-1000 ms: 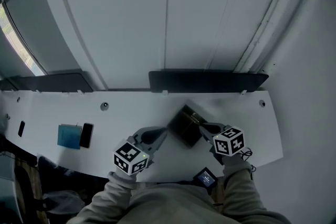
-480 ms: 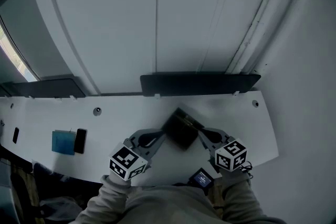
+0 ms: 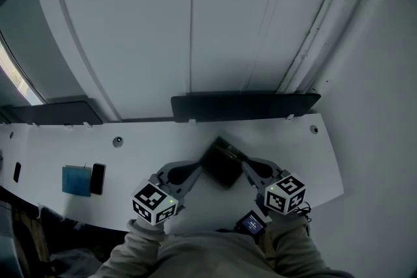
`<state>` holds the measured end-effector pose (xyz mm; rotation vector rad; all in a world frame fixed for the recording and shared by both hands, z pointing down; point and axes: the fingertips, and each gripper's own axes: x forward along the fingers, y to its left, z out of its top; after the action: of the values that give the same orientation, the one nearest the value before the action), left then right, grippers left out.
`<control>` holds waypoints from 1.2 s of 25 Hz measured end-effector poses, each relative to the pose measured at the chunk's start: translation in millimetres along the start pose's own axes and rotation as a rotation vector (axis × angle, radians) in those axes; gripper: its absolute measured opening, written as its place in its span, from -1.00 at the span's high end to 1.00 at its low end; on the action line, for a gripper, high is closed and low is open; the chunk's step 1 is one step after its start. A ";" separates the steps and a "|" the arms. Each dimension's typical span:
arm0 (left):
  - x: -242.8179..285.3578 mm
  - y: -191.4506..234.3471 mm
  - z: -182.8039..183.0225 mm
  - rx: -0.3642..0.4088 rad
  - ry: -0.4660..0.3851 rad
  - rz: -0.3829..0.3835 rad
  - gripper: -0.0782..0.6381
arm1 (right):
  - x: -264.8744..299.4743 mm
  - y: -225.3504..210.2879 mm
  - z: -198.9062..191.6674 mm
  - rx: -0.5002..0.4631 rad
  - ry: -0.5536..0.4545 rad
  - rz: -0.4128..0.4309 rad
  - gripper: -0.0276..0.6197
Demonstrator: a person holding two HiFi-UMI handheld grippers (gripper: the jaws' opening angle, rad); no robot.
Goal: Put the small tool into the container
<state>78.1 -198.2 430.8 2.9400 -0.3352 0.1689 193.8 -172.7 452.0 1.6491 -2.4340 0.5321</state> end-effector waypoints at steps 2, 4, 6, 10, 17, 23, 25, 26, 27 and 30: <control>2.2 0.8 1.1 -0.005 -0.007 -0.002 0.79 | -2.4 -2.5 -0.7 -0.012 0.007 -0.014 0.86; 3.6 -0.3 1.3 -0.002 -0.007 -0.010 0.79 | -4.4 -5.9 -2.9 -0.012 0.010 -0.025 0.86; 4.7 -3.7 0.9 0.003 -0.009 -0.023 0.79 | -7.0 -10.2 -6.2 -0.003 0.012 -0.037 0.86; 9.3 -8.3 -4.2 -0.007 -0.015 -0.031 0.79 | -14.5 -15.9 -12.7 0.005 0.024 -0.060 0.86; 14.1 -16.3 -2.5 0.002 -0.019 -0.047 0.79 | -21.2 -18.9 -8.5 -0.055 0.032 -0.098 0.86; 13.3 -17.7 -3.7 0.004 -0.012 -0.036 0.79 | -25.6 -22.9 -9.3 -0.060 0.036 -0.095 0.86; 13.2 -14.7 -5.5 -0.001 -0.009 -0.026 0.79 | -24.3 -26.7 -12.7 -0.045 0.043 -0.090 0.86; 13.2 -13.4 -7.1 -0.005 -0.007 -0.022 0.79 | -23.0 -28.7 -15.3 -0.028 0.045 -0.086 0.86; 13.5 -13.0 -8.9 -0.010 -0.005 -0.022 0.79 | -22.3 -30.4 -17.9 -0.009 0.048 -0.081 0.86; 17.6 -16.2 -12.5 -0.020 -0.003 -0.034 0.79 | -23.9 -34.1 -22.9 -0.011 0.073 -0.075 0.86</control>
<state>97.8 -184.0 442.7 2.9240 -0.2860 0.1549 232.8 -154.8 472.5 1.6782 -2.3097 0.5561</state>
